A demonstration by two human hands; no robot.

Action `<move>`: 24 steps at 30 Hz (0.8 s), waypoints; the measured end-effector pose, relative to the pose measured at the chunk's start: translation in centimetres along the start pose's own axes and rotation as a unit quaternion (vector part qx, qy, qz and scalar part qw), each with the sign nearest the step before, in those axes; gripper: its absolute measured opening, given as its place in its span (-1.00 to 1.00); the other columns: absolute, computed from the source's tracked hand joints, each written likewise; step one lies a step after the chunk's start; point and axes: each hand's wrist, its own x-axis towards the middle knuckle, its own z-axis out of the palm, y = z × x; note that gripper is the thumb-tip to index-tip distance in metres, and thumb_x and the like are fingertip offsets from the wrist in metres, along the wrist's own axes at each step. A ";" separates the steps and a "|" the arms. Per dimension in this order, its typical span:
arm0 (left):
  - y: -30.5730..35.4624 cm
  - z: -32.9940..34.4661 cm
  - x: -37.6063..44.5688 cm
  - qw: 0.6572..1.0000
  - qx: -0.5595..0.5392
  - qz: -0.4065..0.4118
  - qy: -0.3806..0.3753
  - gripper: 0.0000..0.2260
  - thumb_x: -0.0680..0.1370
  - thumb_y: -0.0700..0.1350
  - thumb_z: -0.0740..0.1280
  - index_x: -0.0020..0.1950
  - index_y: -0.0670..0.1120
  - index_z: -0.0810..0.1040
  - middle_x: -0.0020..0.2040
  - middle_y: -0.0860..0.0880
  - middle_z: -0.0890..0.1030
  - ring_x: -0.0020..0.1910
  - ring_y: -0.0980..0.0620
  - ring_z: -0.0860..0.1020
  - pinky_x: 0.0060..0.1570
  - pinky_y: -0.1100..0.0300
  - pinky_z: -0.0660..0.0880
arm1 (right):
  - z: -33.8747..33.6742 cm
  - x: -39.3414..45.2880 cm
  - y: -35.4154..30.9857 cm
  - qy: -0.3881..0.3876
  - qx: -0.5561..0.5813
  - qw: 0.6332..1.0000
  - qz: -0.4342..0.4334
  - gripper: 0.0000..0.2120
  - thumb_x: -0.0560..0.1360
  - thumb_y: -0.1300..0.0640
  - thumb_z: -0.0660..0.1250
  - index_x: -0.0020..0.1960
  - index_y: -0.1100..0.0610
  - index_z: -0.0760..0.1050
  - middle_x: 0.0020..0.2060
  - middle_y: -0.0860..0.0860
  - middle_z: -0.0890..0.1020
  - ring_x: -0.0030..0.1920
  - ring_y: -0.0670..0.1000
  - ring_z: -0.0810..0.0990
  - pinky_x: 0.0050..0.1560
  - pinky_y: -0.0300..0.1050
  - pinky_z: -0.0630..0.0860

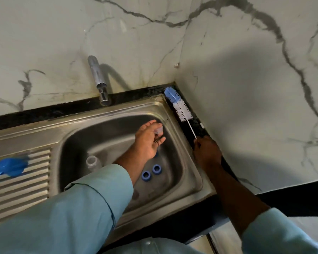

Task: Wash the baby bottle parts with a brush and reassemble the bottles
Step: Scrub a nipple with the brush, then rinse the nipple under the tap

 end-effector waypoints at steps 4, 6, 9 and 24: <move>-0.5 0.1 1.8 1.000 0.007 -0.009 -0.010 -0.74 0.53 -0.34 0.30 0.16 -0.08 0.45 -0.31 -0.03 0.53 -0.30 0.06 0.50 -0.05 0.12 0.51 | 1.1 1.3 0.9 0.020 -0.002 1.000 0.013 -0.81 0.55 0.17 0.24 -0.02 0.22 0.61 0.00 0.22 0.57 -0.02 0.27 0.56 -0.07 0.00 0.47; -0.6 0.2 2.5 1.000 0.004 -0.011 -0.013 -0.72 0.52 -0.39 0.31 0.16 -0.12 0.47 -0.36 -0.03 0.56 -0.30 0.07 0.54 -0.06 0.14 0.53 | 1.6 1.9 1.2 0.024 -0.011 1.000 0.012 -0.83 0.54 0.19 0.27 -0.04 0.24 0.62 -0.04 0.25 0.58 -0.06 0.29 0.56 -0.09 0.02 0.47; -0.7 -0.3 3.1 1.000 -0.017 -0.009 -0.015 -0.71 0.52 -0.43 0.30 0.18 -0.17 0.48 -0.20 -0.10 0.59 -0.15 0.01 0.59 0.02 0.14 0.55 | 2.1 2.5 1.9 0.036 -0.043 0.998 -0.012 -0.88 0.48 0.23 0.35 -0.09 0.28 0.61 -0.14 0.29 0.57 -0.14 0.31 0.56 -0.13 0.07 0.47; 3.3 -8.7 3.1 0.977 -0.176 0.041 0.110 -0.94 0.58 -0.22 0.34 0.02 -0.18 0.57 -0.09 -0.10 0.62 -0.10 0.02 0.61 -0.14 0.18 0.63 | 3.8 5.0 -14.4 -0.054 0.120 0.957 -0.260 -0.75 0.48 0.09 0.25 0.01 0.17 0.65 -0.09 0.16 0.63 -0.06 0.17 0.57 0.05 -0.01 0.48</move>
